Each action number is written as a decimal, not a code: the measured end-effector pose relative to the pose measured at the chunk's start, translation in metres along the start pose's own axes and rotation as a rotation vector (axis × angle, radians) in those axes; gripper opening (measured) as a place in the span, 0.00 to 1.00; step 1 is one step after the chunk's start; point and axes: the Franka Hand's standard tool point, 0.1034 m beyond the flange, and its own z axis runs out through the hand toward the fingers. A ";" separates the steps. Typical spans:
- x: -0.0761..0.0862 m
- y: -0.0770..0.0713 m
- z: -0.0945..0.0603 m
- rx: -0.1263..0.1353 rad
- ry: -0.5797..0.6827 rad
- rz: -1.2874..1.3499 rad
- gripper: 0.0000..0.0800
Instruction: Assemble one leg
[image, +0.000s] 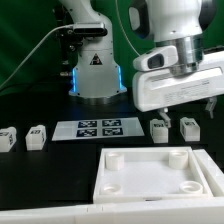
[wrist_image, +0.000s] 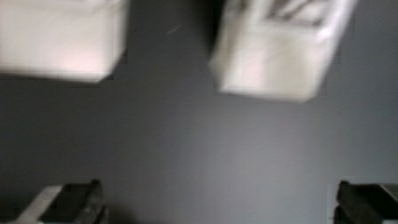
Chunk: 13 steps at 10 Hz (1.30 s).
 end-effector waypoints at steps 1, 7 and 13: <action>-0.004 -0.010 0.002 0.002 -0.006 0.000 0.81; -0.013 -0.018 0.005 -0.004 -0.082 0.025 0.81; -0.013 -0.018 0.005 -0.004 -0.082 0.025 0.81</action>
Offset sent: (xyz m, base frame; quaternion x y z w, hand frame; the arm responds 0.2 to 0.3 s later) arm 0.0070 -0.0017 -0.0039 -0.0343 -0.2837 0.0472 0.9571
